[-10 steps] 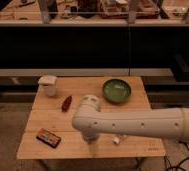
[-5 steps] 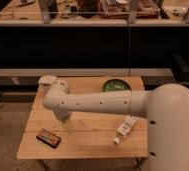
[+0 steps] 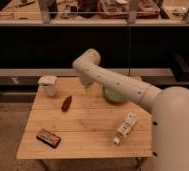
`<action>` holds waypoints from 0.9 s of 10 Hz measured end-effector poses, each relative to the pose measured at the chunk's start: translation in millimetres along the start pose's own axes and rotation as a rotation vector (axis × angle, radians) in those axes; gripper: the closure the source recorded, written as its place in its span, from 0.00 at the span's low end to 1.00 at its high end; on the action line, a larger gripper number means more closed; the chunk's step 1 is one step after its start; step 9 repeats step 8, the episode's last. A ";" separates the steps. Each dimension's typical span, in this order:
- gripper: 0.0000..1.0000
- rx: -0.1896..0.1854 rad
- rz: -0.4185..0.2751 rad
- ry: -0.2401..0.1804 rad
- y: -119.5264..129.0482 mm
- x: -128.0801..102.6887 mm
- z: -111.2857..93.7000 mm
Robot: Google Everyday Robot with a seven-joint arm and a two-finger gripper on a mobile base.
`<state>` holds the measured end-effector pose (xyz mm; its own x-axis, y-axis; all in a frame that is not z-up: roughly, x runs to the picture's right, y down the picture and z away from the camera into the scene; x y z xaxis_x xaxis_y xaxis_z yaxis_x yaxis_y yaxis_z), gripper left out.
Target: Move the arm in a circular motion
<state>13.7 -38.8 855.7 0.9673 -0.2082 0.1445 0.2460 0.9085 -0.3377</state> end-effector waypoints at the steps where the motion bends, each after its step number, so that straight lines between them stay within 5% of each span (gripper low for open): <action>1: 0.20 -0.009 0.087 0.012 11.0 52.1 -7.2; 3: 0.20 -0.090 0.259 0.014 67.7 126.5 -14.6; 4: 0.20 -0.142 0.315 -0.002 96.2 141.3 -14.9; 5: 0.20 -0.169 0.345 -0.010 111.5 149.1 -16.0; 9: 0.20 -0.174 0.343 -0.014 112.1 146.6 -15.2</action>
